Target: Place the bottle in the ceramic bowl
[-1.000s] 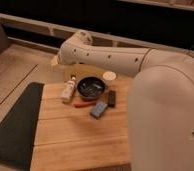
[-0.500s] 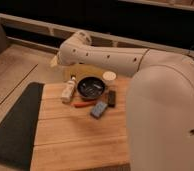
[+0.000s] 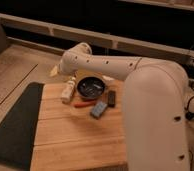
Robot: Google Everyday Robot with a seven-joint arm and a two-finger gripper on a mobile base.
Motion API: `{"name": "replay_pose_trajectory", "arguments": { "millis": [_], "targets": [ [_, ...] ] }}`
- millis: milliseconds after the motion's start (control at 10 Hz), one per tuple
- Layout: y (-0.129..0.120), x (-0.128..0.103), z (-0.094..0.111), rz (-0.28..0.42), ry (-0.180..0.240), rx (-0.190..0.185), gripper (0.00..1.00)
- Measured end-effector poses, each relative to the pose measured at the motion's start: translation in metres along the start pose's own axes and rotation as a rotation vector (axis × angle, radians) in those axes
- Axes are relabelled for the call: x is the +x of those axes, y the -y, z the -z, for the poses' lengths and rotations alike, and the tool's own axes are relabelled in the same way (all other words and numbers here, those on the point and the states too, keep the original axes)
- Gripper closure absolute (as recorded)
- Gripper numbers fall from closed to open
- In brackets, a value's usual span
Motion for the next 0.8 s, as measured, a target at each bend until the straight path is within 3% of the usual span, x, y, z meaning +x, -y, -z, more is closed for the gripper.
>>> {"name": "replay_pose_trajectory", "arguments": {
  "millis": [300,800],
  "targets": [
    [0.008,0.022,-0.039,-0.041,-0.102,-0.022,0.35],
    [0.027,0.037,-0.081,-0.027,-0.242,0.02,0.35]
  ]
}}
